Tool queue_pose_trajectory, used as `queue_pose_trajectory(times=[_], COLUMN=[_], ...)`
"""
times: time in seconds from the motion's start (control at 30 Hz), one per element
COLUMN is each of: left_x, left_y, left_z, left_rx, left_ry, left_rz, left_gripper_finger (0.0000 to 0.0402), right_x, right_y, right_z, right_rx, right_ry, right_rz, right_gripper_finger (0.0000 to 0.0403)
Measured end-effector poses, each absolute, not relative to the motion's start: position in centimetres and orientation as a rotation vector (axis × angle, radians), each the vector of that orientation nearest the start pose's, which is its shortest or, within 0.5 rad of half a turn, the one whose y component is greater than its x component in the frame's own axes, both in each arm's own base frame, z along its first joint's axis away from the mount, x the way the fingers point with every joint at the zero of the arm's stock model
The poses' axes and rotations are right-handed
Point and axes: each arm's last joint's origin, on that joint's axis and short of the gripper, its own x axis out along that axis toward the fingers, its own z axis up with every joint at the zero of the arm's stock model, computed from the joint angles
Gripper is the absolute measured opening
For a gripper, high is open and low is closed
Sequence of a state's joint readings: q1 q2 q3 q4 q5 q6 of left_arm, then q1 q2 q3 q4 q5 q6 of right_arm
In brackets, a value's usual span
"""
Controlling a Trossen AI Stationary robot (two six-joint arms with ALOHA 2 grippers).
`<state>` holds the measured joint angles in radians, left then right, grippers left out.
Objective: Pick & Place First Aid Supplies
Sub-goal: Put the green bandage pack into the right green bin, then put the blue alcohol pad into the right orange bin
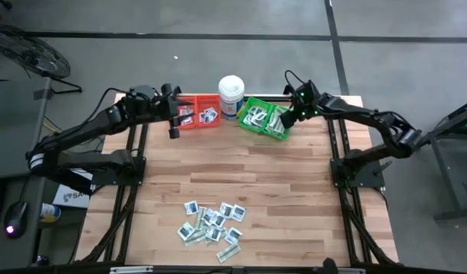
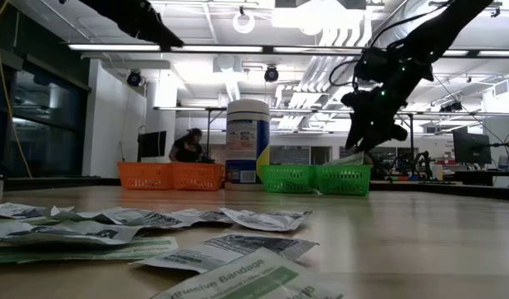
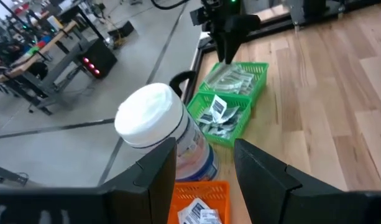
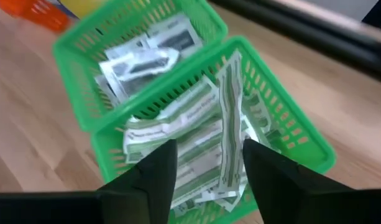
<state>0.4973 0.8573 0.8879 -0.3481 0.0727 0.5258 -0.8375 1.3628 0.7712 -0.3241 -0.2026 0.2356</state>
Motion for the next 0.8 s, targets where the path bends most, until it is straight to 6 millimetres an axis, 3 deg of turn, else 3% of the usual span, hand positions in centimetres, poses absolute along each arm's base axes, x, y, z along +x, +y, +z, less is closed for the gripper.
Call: queue_pose_trajectory(times=[0.4, 0.8], left_x=[14.6, 14.4], left_y=[7.7, 6.9], left_z=[34.8, 33.6], left_rx=[0.400, 0.249], left_ry=[0.365, 0.445], left_rz=[0.344, 0.194], left_gripper_finger=[0.0156, 0.0156], right_x=[16.6, 15.3], right_y=[-17.4, -15.6], right_z=[23.9, 27.0], right_rx=[0.624, 0.541], right_ry=[0.578, 0.451], right_rz=[-0.658, -0.574], right_gripper_finger=[0.0170, 0.0149])
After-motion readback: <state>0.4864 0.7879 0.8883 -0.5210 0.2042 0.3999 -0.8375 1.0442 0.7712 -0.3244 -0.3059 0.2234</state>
